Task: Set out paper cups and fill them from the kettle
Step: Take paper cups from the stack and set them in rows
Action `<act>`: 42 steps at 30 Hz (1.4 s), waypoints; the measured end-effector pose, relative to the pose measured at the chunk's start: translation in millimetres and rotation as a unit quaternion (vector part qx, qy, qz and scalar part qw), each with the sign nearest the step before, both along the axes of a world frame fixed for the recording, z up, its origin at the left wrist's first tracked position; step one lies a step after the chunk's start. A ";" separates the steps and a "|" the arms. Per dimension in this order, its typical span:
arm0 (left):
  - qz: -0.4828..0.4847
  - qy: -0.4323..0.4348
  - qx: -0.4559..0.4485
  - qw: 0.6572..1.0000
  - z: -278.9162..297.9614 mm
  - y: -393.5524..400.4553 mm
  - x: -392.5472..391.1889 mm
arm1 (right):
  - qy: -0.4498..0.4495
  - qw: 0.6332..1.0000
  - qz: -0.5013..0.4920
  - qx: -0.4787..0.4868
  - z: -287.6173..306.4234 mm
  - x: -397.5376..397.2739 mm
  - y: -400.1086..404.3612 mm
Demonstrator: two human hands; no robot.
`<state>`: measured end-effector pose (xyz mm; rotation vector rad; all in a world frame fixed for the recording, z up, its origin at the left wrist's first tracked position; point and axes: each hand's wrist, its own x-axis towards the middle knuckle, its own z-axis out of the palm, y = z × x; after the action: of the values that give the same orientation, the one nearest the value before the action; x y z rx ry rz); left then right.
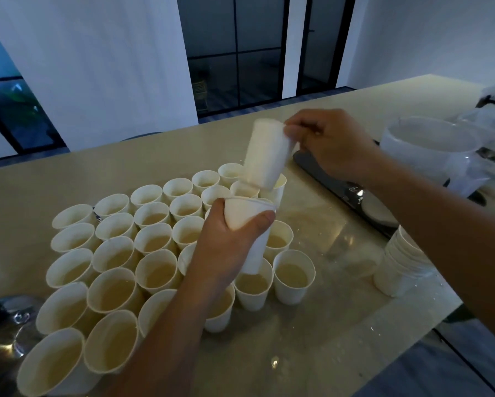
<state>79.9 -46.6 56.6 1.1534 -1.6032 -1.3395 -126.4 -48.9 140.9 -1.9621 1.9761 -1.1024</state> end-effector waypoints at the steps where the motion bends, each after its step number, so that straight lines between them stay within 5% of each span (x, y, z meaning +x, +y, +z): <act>1: 0.008 0.000 0.000 1.000 -1.0 0.2 1.3 | 0.014 0.999 -0.029 -0.013 0.3 -5.4 -0.5; 7: 0.044 0.042 -0.019 0.998 0.0 0.5 6.1 | 0.153 0.964 -0.075 0.202 -45.1 -31.7 -6.5; 12: 0.059 0.022 -0.044 0.997 -3.9 1.0 10.8 | 0.160 0.942 -0.061 0.289 -98.8 -31.8 -11.7; 28: 0.067 -0.023 -0.013 0.997 -17.1 5.3 2.4 | 0.144 0.959 -0.085 0.230 -98.7 -22.7 -11.2; 33: 0.032 0.002 -0.029 0.999 0.2 -0.4 -11.8 | -0.100 0.991 0.033 0.076 -47.9 11.5 28.0; 38: -0.039 0.020 -0.071 0.997 15.5 -3.0 -38.4 | -0.015 0.998 0.009 0.055 -26.9 10.4 59.1; 42: -0.093 -0.077 -0.105 0.987 24.7 -21.7 -54.8 | 0.059 0.993 -0.093 0.051 -30.4 -6.9 65.9</act>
<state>25.1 -68.2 81.3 1.0190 -1.9540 -1.1836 -133.3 16.9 110.5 -1.8616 2.2679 -0.9205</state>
